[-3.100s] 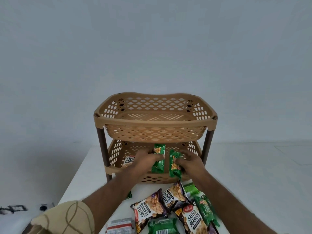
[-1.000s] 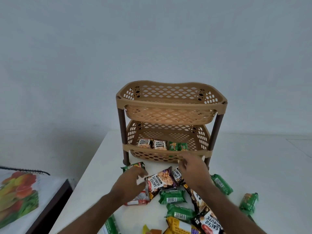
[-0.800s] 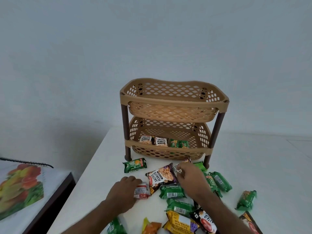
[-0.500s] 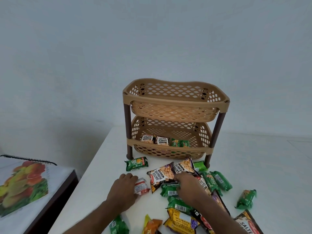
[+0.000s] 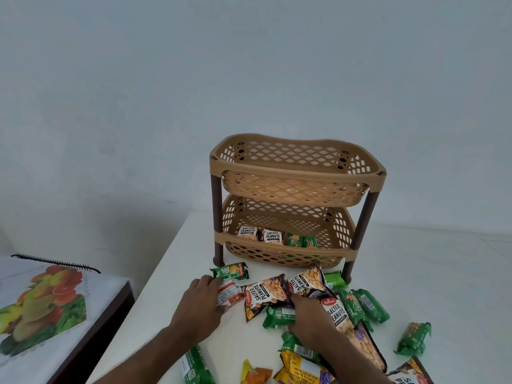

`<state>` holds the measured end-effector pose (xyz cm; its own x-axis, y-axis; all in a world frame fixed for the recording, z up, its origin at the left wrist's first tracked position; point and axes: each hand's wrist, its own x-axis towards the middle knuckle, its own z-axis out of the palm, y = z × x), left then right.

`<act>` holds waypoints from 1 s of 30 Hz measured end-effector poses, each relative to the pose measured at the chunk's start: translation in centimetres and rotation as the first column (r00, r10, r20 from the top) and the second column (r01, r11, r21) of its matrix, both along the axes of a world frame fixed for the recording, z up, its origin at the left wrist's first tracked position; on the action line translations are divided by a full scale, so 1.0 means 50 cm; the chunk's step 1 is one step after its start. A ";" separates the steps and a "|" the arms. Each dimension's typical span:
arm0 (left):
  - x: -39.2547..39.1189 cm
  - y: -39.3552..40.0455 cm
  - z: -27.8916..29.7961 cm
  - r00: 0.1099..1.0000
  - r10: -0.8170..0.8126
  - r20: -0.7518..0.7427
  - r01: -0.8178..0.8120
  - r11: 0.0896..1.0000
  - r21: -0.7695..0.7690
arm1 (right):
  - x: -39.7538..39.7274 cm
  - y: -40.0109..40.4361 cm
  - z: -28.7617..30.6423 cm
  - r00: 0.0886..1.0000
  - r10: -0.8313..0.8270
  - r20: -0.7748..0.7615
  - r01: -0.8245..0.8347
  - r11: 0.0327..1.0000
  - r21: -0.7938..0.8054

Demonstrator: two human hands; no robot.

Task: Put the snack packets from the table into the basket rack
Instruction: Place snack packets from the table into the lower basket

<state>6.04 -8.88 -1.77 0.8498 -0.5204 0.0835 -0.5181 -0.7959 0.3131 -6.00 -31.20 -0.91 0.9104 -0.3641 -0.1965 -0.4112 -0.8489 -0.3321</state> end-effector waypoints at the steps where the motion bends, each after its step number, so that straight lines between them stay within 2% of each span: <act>1: 0.001 -0.002 0.002 1.000 0.005 -0.006 -0.005 1.000 -0.013 | 0.000 -0.001 0.000 1.000 0.003 0.009 -0.003 1.000 -0.004; 6: 0.010 -0.020 0.014 0.999 0.016 -0.028 -0.018 0.997 -0.077 | 0.002 -0.018 0.019 0.999 0.046 0.010 -0.046 0.999 -0.027; 12: 0.025 -0.065 0.044 0.999 0.014 -0.029 -0.019 0.985 -0.173 | 0.004 -0.053 0.079 0.990 0.111 -0.087 -0.116 0.991 -0.065; 15: 0.031 -0.089 0.060 0.999 0.006 -0.041 -0.017 0.965 -0.260 | 0.003 -0.077 0.123 0.991 0.102 -0.085 -0.099 0.995 0.034; 18: 0.041 -0.113 0.077 0.999 -0.010 -0.041 -0.004 0.943 -0.333 | 0.006 -0.108 0.165 0.996 0.077 -0.041 -0.063 0.960 0.272; 21: 0.059 -0.138 0.093 0.999 -0.033 -0.042 0.014 0.921 -0.390 | 0.021 -0.136 0.189 0.998 -0.058 0.039 0.034 0.896 0.442; 24: 0.081 -0.165 0.105 0.999 -0.028 -0.018 0.018 0.908 -0.420 | 0.058 -0.167 0.195 0.965 -0.243 0.096 0.165 0.853 0.495; 27: 0.102 -0.192 0.114 1.000 -0.013 -0.028 0.000 0.901 -0.433 | 0.111 -0.199 0.189 0.878 -0.443 0.182 0.295 0.800 0.523; 30: 0.118 -0.217 0.121 0.999 -0.001 -0.054 -0.025 0.883 -0.469 | 0.165 -0.225 0.186 0.812 -0.539 0.223 0.377 0.777 0.505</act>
<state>11.95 -19.74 4.26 0.8654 -0.4210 0.2717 -0.4827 -0.5550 0.6775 2.23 -42.44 8.37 0.6897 -0.7096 -0.1444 -0.5059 -0.3295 -0.7972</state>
